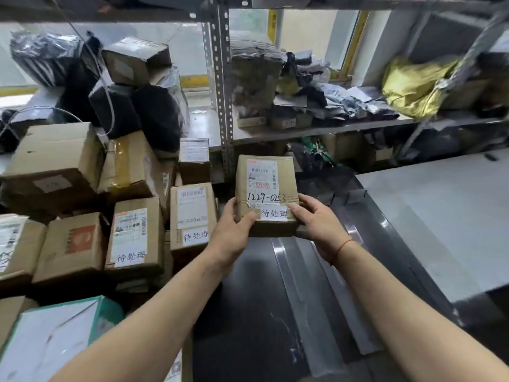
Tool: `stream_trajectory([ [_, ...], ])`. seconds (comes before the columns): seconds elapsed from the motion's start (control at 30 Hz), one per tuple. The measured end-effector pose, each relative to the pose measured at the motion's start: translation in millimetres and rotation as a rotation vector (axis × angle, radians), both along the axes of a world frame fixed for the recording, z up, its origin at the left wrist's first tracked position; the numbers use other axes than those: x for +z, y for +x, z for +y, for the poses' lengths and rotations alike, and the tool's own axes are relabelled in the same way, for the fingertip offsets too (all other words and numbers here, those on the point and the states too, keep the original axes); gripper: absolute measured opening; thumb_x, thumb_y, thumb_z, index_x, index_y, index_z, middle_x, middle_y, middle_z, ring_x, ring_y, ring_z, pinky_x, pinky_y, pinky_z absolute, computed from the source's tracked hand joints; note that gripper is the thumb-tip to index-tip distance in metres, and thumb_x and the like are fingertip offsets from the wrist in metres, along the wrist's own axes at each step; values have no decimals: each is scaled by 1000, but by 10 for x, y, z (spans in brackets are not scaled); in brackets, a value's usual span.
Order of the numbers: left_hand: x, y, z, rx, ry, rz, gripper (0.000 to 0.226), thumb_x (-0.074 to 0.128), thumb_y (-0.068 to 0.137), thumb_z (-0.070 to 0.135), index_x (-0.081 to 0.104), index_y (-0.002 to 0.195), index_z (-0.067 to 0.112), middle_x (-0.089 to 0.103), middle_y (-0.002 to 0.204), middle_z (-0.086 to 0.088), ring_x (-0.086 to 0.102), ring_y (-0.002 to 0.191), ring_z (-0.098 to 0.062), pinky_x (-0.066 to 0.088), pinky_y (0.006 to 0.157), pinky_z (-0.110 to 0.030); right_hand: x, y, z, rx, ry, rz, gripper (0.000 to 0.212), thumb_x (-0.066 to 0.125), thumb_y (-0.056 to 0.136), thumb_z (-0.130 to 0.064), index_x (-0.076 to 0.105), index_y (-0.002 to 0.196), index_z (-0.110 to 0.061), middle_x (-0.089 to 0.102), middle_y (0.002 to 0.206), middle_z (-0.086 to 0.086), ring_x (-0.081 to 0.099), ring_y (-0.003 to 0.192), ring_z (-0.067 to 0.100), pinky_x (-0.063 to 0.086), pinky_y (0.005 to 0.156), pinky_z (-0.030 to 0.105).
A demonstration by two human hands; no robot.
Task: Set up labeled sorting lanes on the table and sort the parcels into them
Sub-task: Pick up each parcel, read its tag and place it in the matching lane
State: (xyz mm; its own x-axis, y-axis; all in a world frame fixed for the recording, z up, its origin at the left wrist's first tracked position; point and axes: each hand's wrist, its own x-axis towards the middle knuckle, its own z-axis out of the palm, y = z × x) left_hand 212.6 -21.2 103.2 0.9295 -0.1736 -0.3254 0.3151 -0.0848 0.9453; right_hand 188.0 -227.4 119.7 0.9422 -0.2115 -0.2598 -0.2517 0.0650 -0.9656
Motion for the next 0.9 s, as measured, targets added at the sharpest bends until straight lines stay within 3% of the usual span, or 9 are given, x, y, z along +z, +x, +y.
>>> stream_trajectory([
  [0.1,-302,27,-132,58,7,48,81,69,73,62,46,149,43,70,133,9,66,124,-16,52,111,-46,-221,94,-138,56,-43,64,34,64,105,-19,64,138,-19,76,123,0,74,111,18,64,92,48],
  [0.17,-412,-2,-188,106,15,68,68,65,86,54,46,150,42,69,135,10,64,126,-14,49,114,-45,-372,173,-198,52,-103,90,33,63,104,-27,65,137,-22,76,121,-2,73,113,20,63,95,49],
  [0.27,-604,-14,-216,156,19,123,57,57,103,44,38,157,40,66,139,11,60,130,-14,45,118,-45,-614,354,-338,16,-470,107,36,61,104,-34,66,137,-23,71,128,-3,66,119,20,55,106,44],
  [0.37,-832,20,-226,204,67,189,65,55,97,49,34,158,43,64,141,11,58,131,-15,44,119,-48,-838,530,-439,92,-735,224,42,63,103,-32,63,141,-15,68,135,5,63,123,26,50,106,39],
  [0.43,-966,46,-264,227,88,219,68,53,96,49,31,160,43,65,141,11,59,130,-17,44,118,-48,-976,623,-459,144,-748,312,42,65,102,-35,66,137,-12,70,133,8,65,121,30,52,101,39],
  [0.53,-1146,77,-333,258,103,259,73,51,94,48,25,162,43,64,142,9,59,129,-19,45,117,-48,-1173,739,-493,152,-725,359,31,67,99,-34,78,111,-8,78,101,12,71,93,29,57,83,38],
  [0.6,-1232,101,-383,261,114,268,71,52,95,47,27,161,44,63,144,9,60,128,-19,45,117,-48,-1286,783,-504,130,-672,365,22,70,99,-29,81,96,-10,77,86,9,69,77,24,60,76,37],
  [0.67,-1274,115,-431,266,129,274,65,51,103,39,26,163,38,62,145,8,58,130,-19,42,119,-46,-1368,802,-514,111,-628,372,18,71,98,-26,79,83,-18,76,80,1,70,76,22,59,73,34],
  [0.9,-1519,184,-576,257,130,320,56,49,108,29,31,161,34,64,144,4,61,126,-19,46,117,-45,-1483,813,-591,114,-628,318,12,72,98,-27,81,93,-22,75,84,-6,70,82,17,61,82,35],
])
